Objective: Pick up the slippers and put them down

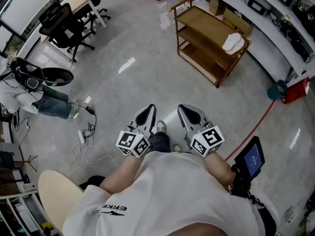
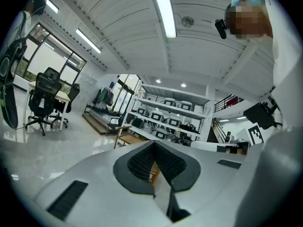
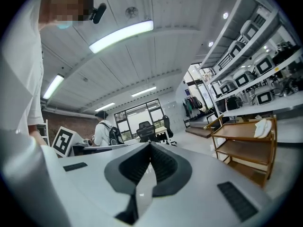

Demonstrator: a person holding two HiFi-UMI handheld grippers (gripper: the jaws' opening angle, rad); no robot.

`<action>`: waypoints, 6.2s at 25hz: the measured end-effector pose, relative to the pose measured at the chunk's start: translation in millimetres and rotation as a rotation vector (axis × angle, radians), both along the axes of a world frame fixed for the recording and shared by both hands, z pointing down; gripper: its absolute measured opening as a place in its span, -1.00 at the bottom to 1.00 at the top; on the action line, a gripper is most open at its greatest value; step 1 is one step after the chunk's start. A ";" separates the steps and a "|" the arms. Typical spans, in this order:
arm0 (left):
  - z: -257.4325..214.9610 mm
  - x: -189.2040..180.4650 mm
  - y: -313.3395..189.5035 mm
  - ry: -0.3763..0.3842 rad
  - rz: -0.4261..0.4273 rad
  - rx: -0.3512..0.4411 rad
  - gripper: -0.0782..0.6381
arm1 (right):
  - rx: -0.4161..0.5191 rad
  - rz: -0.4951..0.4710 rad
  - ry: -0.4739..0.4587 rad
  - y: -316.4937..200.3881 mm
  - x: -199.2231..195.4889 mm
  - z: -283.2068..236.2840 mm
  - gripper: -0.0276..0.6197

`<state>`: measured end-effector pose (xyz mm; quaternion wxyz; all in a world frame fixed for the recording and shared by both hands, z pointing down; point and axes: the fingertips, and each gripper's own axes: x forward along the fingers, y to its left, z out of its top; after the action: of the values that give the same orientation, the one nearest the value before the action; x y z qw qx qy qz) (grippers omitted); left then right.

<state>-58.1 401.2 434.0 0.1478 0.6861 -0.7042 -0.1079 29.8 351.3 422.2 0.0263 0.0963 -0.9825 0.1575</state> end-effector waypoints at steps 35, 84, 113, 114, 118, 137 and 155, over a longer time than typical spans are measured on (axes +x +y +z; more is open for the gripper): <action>22.9 -108.5 -282.6 0.029 0.406 0.044 -0.77 | 0.036 0.401 0.061 -250.4 -92.3 13.2 -0.90; 138.4 17.3 -696.2 -0.005 0.892 -0.277 -0.77 | -0.413 0.978 0.249 -615.5 74.8 171.7 -0.90; 182.1 26.4 -757.8 -0.024 0.933 -0.416 -0.77 | -0.908 1.033 0.344 -667.9 95.5 314.6 0.05; 183.1 25.7 -758.4 -0.024 0.931 -0.418 -0.77 | -0.915 1.031 0.349 -668.9 95.2 316.0 0.05; 186.8 23.2 -760.9 -0.024 0.922 -0.425 -0.77 | -0.939 1.033 0.375 -671.4 95.4 322.8 0.05; 190.9 4.6 -774.8 -0.019 0.895 -0.440 -0.77 | -0.928 0.993 0.484 -676.5 86.9 334.6 -0.21; 189.7 3.9 -772.4 -0.020 0.903 -0.433 -0.77 | -0.783 0.936 0.378 -689.0 71.7 299.1 -0.69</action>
<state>-54.2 -371.1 623.8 0.3118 0.8771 -0.3444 0.1222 101.5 -337.7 721.3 0.1606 0.5245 -0.6846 0.4799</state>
